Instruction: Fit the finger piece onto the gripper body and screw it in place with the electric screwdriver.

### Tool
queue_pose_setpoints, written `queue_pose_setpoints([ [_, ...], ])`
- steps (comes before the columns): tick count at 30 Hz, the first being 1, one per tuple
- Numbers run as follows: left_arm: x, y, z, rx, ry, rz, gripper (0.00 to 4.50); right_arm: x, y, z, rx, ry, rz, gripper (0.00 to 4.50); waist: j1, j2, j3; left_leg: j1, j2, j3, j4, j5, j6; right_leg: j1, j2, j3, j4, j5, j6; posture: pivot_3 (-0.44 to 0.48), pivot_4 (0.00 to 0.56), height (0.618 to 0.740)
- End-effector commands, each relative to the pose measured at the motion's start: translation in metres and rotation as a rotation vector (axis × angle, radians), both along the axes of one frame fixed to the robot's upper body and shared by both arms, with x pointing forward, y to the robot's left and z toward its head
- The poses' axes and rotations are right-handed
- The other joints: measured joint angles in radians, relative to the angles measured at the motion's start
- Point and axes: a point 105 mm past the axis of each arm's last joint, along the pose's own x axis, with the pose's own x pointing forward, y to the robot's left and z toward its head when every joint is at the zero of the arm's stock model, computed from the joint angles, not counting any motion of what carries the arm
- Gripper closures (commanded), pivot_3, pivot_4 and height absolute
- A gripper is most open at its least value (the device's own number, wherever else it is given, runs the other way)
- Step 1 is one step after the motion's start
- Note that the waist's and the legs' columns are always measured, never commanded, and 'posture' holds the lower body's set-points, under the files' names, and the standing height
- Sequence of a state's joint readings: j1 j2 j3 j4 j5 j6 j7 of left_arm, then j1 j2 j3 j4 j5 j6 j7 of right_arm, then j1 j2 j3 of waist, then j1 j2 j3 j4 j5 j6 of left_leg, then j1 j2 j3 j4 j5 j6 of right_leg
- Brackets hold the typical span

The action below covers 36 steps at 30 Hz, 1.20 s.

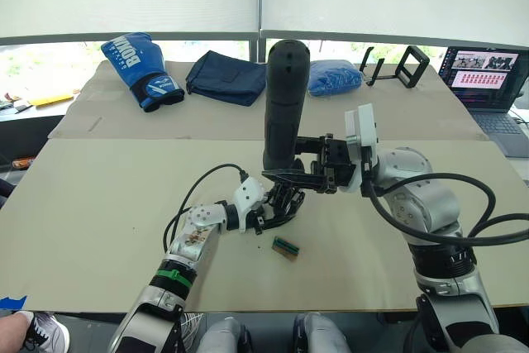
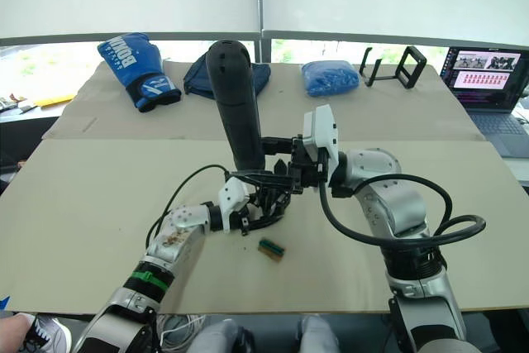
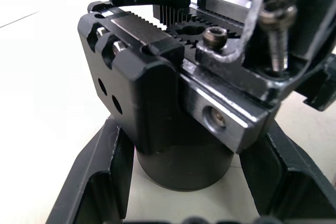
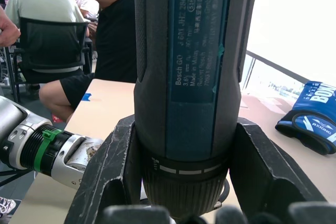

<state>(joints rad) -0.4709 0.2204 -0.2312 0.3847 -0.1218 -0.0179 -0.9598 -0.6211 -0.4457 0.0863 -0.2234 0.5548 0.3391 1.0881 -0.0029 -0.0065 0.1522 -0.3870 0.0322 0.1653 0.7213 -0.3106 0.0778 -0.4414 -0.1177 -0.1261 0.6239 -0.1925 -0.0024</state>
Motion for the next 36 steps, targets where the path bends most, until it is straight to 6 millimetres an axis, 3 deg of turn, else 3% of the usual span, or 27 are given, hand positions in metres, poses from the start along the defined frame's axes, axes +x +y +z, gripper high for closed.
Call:
queue_pose_setpoints([
  [1,-0.0069,-0.0024,-0.0141,0.022,0.054,-0.018,2.20,-0.0115,-0.0021,0.0192,0.037,-0.078,0.030,2.59,0.000,0.000,0.000,0.000,0.000,0.000,0.000,0.000,0.000,0.000,0.000,0.000,0.000,0.000,0.000,0.000,0.150,0.740],
  [36,-0.0079,-0.0044,-0.0144,0.020,0.054,-0.023,2.20,-0.0108,-0.0025,0.0152,0.039,-0.079,0.018,2.59,0.001,0.000,0.000,0.000,0.000,0.000,0.000,0.000,0.000,0.000,0.000,0.000,0.000,0.000,0.000,0.000,0.150,0.740],
])
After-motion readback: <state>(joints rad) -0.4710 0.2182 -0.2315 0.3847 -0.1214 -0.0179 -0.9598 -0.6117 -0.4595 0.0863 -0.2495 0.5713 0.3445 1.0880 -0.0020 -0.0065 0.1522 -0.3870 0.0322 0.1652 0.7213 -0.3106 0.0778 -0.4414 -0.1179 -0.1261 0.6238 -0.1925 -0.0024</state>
